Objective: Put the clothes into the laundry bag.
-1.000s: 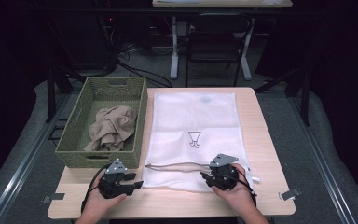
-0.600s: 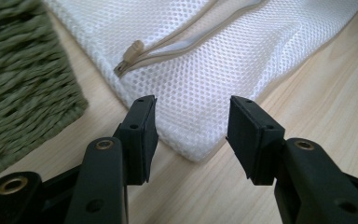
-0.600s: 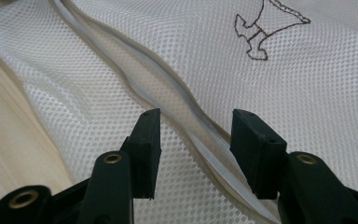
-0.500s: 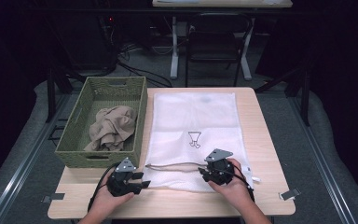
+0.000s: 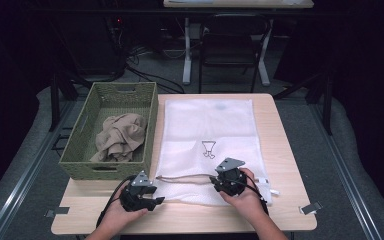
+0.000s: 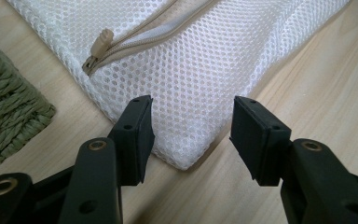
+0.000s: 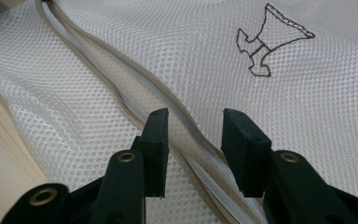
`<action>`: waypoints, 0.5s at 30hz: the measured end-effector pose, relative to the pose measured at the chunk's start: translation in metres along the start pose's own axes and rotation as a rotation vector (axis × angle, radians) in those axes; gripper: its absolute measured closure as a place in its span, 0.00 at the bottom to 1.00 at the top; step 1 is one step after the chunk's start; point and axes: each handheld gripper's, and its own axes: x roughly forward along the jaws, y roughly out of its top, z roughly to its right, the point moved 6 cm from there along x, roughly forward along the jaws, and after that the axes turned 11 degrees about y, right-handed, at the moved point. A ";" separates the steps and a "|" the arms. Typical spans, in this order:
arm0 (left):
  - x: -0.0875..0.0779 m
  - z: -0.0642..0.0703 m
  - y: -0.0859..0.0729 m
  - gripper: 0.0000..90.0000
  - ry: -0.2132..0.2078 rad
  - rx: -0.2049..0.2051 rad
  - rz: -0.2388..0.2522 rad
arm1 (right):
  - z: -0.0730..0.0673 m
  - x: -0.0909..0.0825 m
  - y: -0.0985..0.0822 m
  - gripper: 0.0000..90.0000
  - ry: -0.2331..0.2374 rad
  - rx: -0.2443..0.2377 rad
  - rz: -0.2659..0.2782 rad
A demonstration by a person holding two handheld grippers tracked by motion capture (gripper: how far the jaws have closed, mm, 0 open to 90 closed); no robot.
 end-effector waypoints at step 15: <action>0.002 -0.001 -0.001 0.52 -0.011 -0.007 0.001 | 0.001 0.012 0.001 0.69 0.000 -0.008 -0.031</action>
